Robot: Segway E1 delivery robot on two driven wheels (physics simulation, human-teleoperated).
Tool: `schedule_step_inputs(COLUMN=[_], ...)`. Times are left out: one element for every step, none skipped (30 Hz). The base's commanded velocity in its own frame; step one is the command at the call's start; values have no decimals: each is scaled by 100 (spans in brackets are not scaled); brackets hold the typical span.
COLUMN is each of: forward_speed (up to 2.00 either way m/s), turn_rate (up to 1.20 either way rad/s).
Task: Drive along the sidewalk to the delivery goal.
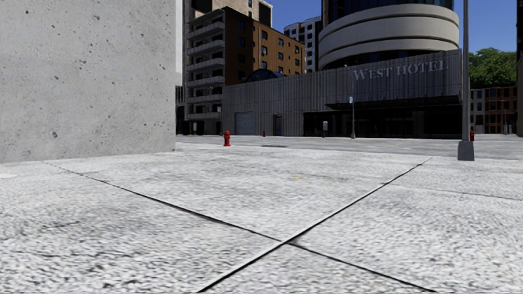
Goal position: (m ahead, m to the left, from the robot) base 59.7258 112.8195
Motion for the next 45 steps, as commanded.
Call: schedule_step_inputs(forward_speed=[200,200,200,200,200,200,200,200,200,200,200,200,200,200,200,200,200,200,200,200,200,200,200,200,200,200,200,200,200,200,200,200,200,200,200,200,200,200,200,200,200,200,200,200,200], turn_rate=[0,0,0,0,0,0,0,0,0,0,0,0,0,0,0,0,0,0,0,0,0,0,0,0,0,0,0,0,0,0,0,0,0,0,0,0,0,0,0,0,0,0,0,0,0])
